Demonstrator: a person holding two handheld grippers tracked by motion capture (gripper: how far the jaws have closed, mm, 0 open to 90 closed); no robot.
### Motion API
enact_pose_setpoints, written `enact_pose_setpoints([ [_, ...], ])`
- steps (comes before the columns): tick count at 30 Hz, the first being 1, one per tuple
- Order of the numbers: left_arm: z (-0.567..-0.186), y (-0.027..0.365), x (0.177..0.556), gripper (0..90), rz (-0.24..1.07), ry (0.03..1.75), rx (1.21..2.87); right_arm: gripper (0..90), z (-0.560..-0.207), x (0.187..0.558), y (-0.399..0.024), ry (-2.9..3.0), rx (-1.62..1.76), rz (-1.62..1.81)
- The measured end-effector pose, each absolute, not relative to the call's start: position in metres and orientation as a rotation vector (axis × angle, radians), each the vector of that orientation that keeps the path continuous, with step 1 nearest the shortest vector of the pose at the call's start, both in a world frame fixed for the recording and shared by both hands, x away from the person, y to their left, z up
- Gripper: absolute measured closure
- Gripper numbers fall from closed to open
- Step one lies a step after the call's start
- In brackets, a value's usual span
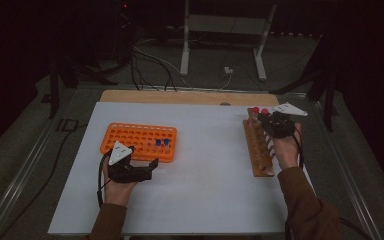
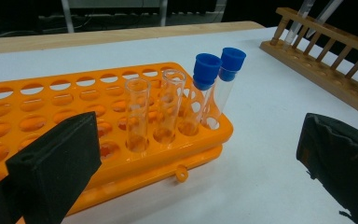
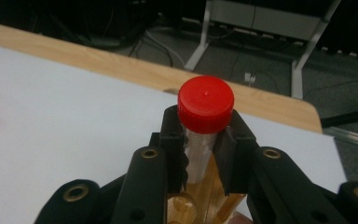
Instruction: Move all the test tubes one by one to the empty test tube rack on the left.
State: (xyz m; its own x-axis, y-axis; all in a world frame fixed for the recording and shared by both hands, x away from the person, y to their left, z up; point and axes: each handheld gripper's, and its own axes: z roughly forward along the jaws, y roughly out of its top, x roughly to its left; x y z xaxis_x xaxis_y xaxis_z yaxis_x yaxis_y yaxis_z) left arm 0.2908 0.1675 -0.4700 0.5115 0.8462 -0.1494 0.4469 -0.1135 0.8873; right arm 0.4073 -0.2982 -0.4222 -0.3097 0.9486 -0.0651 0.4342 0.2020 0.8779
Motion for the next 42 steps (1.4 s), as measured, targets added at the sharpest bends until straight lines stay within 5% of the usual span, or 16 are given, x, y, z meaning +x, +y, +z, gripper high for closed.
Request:
enact_pose_setpoints([
  [13,-0.466,0.158,0.288,0.3,0.516,1.061,1.755,75.0,-0.389,0.385,-0.296,1.831,1.19,1.172],
  [42,-0.447,0.108,0.282,6.1,0.599,0.908,1.834,74.6,-0.407,0.343,-0.218,2.124,1.012,1.345],
])
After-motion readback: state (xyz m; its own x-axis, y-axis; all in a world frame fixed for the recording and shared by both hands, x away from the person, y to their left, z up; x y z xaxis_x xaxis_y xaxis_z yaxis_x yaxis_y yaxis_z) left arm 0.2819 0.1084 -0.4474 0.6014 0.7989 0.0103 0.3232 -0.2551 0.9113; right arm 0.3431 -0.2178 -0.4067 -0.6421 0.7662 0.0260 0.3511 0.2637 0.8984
